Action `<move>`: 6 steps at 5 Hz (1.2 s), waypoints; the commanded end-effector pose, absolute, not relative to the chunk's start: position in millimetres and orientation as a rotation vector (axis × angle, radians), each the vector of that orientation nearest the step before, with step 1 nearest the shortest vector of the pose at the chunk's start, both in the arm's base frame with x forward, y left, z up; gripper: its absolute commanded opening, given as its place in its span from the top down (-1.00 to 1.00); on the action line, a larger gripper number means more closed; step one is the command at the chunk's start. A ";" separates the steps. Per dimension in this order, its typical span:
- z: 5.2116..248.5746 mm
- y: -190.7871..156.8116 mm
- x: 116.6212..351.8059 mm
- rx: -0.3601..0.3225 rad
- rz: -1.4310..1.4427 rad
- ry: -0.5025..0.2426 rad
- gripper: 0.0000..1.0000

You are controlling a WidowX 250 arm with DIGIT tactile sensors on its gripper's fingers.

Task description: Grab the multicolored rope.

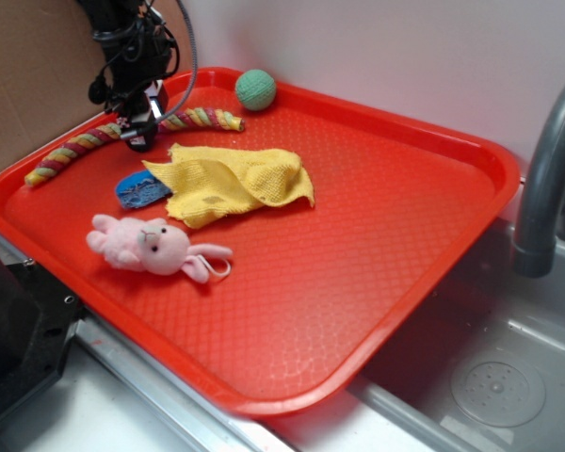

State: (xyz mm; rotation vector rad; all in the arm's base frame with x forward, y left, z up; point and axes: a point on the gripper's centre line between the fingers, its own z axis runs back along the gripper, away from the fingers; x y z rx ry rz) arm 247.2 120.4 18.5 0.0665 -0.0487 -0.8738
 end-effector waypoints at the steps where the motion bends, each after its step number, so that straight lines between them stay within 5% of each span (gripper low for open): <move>1: 127.2 27.9 195.3 0.154 -0.728 -0.160 1.00; 2: 180.8 36.6 204.0 0.080 -0.623 -0.194 1.00; 3: 203.6 60.7 225.6 -0.026 -0.422 -0.209 1.00; 5: 170.7 106.0 282.0 -0.040 -0.171 -0.154 1.00; 6: 183.6 77.9 237.0 -0.021 -0.161 -0.164 1.00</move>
